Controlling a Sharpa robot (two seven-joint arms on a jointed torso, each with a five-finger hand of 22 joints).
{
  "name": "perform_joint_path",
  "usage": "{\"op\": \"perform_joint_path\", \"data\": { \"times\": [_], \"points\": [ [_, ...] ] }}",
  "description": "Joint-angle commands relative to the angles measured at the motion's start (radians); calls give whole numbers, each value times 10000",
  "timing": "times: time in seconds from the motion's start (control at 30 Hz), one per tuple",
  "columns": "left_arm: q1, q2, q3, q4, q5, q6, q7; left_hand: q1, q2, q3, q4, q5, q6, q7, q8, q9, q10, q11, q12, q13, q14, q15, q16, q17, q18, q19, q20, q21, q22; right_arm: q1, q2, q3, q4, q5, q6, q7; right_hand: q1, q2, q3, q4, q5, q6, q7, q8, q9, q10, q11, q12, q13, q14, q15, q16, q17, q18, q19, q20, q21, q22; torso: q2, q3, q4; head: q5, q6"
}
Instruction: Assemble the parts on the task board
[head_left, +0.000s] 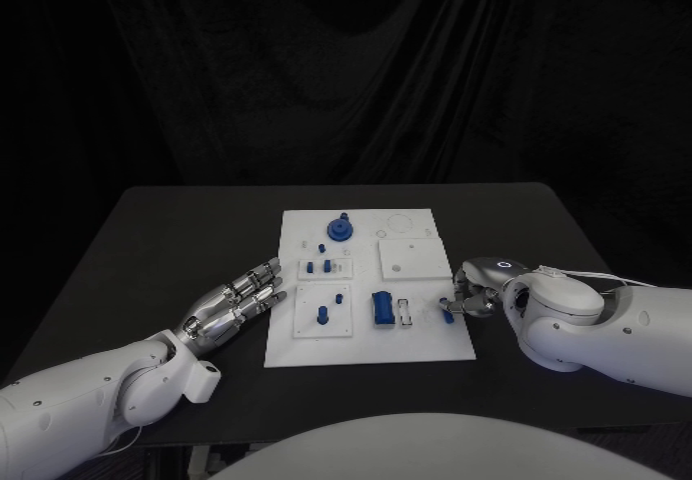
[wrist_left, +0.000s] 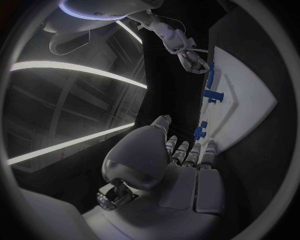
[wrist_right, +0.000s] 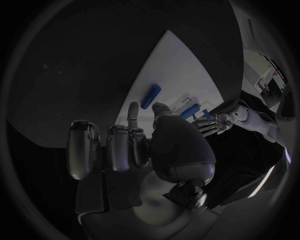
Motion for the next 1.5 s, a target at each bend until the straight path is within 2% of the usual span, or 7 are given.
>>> {"op": "perform_joint_path", "data": {
  "times": [0.03, 0.33, 0.6, 0.77, 0.97, 1.23, 1.5],
  "points": [
    [-25, 28, 6, 3, 60, 118, 473, -89, 28, 85, -9, 11, -21, 77, 54, 7, 13, 52, 36, 6, 32, 0, -37, -16, 103, 7, 24, 9, -7, -49, 103, 1, -75, -188, 394, -298, -185, 58, -86, -1, -224, -132, 77, -281, -200, 1022, 60, 26, 2634, 753, 51, -60, 1032, -7, 473, -15, -90, 2115, 10, 2, 18, -33, -1],
    [-39, 37, 6, -2, 60, 132, 469, -89, 28, 85, -9, 11, -21, 77, 54, 7, 13, 52, 36, 6, 32, 0, -37, -16, 103, 7, 24, 9, -7, -181, 395, 2, -290, -190, 407, -169, -205, 161, -127, -34, -467, 14, 229, -1139, -993, 1022, 203, 26, 2634, 734, 173, -96, 927, 1, 457, 102, -129, 2104, 2, 3, 13, -8, -1],
    [-51, 58, 6, -18, 60, 157, 450, -92, 32, 110, -20, 18, -24, 79, 53, 6, 13, 55, 40, 7, 32, 1, -37, -16, 104, 8, 26, 10, -6, -434, 650, 4, -517, -191, 419, -67, 1422, 94, 685, -734, 1675, 298, 230, -1751, -1698, 1022, 193, 26, 2634, 683, 162, -201, 689, 25, 414, 110, -232, 2073, -6, -6, 4, 12, -1],
    [-64, 56, 6, -19, 60, 172, 444, -95, 38, 133, -26, 26, -20, 82, 54, 7, 12, 61, 41, 8, 32, 3, -37, -16, 105, 8, 29, 10, -7, -565, 714, 5, -596, -144, 195, -63, 2306, -69, 2098, -1350, 363, 497, 266, -1967, -1991, 1022, 220, 26, 2634, 658, 175, -264, 556, 37, 389, 111, -299, 2056, -10, -4, 1, 28, -1],
    [-96, 38, 6, -15, 60, 184, 435, -95, 38, 133, -26, 26, -20, 82, 54, 7, 12, 61, 41, 8, 32, 3, -37, -16, 105, 8, 29, 10, -7, -619, 653, 11, -559, 648, -733, 183, 2106, -523, 3659, -1739, 544, 699, 309, -1853, -1954, 1022, 258, 26, 2634, 661, 210, -255, 548, 33, 400, 143, -289, 2066, -15, 7, 5, 33, -1],
    [-142, 47, 7, -13, 60, 191, 439, -100, 43, 162, -32, 31, -24, 89, 53, 7, 13, 69, 47, 9, 32, 6, -37, -16, 106, 10, 33, 11, -4, -538, 342, 52, -122, 2719, -2132, 861, 1755, -735, 4161, -1895, 450, 859, 233, -1658, -1810, 1022, 195, 26, 2634, 662, 169, -251, 534, 31, 410, 120, -278, 2070, -3, 20, -16, 139, -1],
    [-159, 40, 7, -25, 60, 167, 415, -103, 43, 174, -36, 33, -20, 92, 54, 7, 14, 72, 50, 10, 32, 7, -37, -16, 107, 10, 35, 11, -6, -24, 193, 67, 123, 6138, -2023, 1753, 1455, -813, 4267, -1828, 420, 826, 211, -1633, -1777, 1022, 176, 26, 2634, 668, 153, -239, 545, 26, 422, 104, -256, 2077, -4, 14, -1, 131, -1]
  ]
}}
